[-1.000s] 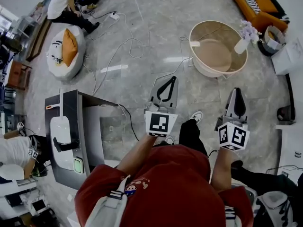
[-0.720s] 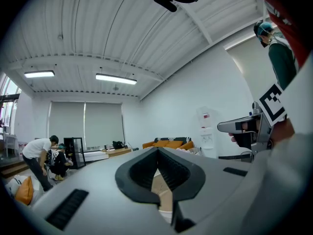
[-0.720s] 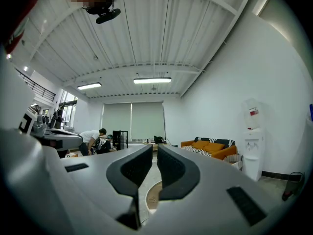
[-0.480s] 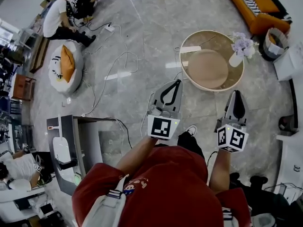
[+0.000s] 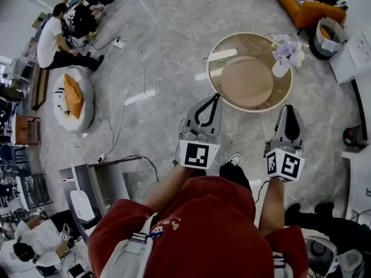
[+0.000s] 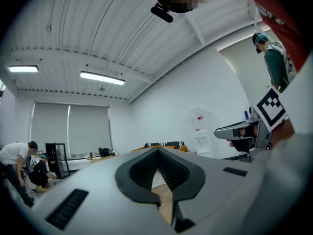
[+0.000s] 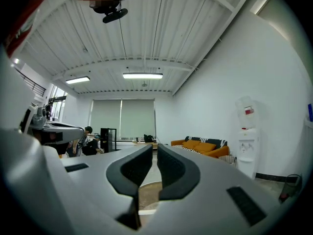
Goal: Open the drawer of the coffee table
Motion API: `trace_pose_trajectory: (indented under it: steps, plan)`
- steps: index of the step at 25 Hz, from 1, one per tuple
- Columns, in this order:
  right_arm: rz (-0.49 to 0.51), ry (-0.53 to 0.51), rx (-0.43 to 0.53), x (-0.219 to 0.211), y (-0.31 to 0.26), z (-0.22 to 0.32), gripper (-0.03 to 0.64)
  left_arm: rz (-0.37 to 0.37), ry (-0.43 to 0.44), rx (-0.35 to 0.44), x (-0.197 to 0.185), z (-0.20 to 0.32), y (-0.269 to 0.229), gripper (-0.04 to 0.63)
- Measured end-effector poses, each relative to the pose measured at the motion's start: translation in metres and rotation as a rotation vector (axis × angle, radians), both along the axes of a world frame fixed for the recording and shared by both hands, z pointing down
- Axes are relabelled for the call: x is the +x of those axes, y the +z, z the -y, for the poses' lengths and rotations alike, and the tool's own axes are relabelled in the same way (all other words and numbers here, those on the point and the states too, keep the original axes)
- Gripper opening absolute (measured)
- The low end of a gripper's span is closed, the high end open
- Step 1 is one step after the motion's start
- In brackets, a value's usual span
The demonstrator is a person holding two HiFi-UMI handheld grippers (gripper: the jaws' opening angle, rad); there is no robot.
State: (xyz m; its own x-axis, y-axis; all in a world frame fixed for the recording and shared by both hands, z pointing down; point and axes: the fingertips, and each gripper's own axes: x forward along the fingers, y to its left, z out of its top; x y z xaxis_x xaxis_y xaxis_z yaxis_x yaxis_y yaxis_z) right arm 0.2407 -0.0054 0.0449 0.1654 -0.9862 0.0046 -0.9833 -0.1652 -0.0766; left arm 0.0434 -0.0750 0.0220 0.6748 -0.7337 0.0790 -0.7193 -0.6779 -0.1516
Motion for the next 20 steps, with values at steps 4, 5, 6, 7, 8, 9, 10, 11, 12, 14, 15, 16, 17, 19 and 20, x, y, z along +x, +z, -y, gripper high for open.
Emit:
trace_pose_trajectory:
  steps: [4, 5, 6, 7, 8, 9, 10, 11, 12, 14, 15, 16, 17, 19, 20]
  plan:
    - [0.025, 0.071, -0.019, -0.012, 0.011, 0.007, 0.038, -0.021, 0.061, 0.010, -0.004, 0.019, 0.003, 0.014]
    - [0.038, 0.078, -0.020, -0.017, 0.012, 0.008, 0.038, -0.023, 0.070, 0.011, -0.007, 0.023, 0.004, 0.014]
    - [0.047, 0.080, -0.020, -0.022, 0.013, 0.010, 0.038, -0.024, 0.074, 0.010, -0.011, 0.025, 0.004, 0.014]
    - [0.051, 0.078, -0.019, -0.027, 0.012, 0.013, 0.038, -0.025, 0.075, 0.010, -0.016, 0.028, 0.005, 0.014]
    - [0.051, 0.076, -0.017, -0.032, 0.012, 0.016, 0.038, -0.027, 0.074, 0.011, -0.020, 0.031, 0.004, 0.014]
    - [0.048, 0.074, -0.016, -0.037, 0.010, 0.018, 0.038, -0.029, 0.073, 0.013, -0.026, 0.033, 0.003, 0.014]
    - [0.044, 0.074, -0.015, -0.042, 0.009, 0.019, 0.038, -0.030, 0.072, 0.012, -0.030, 0.034, 0.003, 0.014]
    - [0.039, 0.075, -0.014, -0.045, 0.008, 0.020, 0.038, -0.029, 0.072, 0.007, -0.034, 0.035, 0.004, 0.014]
    - [0.036, 0.078, -0.013, -0.046, 0.007, 0.020, 0.038, -0.027, 0.072, 0.001, -0.036, 0.036, 0.006, 0.014]
    - [0.033, 0.082, -0.014, -0.047, 0.010, 0.022, 0.038, -0.019, 0.069, -0.001, -0.039, 0.038, 0.009, 0.014]
    - [0.030, 0.083, -0.017, -0.047, 0.012, 0.023, 0.038, -0.016, 0.067, -0.003, -0.039, 0.040, 0.012, 0.014]
    - [0.024, 0.083, -0.024, -0.047, 0.015, 0.023, 0.038, -0.012, 0.066, -0.010, -0.039, 0.040, 0.016, 0.014]
    - [0.017, 0.085, -0.034, -0.047, 0.018, 0.021, 0.038, -0.006, 0.068, -0.024, -0.038, 0.040, 0.022, 0.014]
    - [0.006, 0.089, -0.054, -0.048, 0.028, 0.017, 0.038, 0.014, 0.077, -0.056, -0.035, 0.039, 0.038, 0.014]
    - [0.002, 0.088, -0.060, -0.048, 0.034, 0.017, 0.038, 0.029, 0.081, -0.069, -0.034, 0.040, 0.048, 0.014]
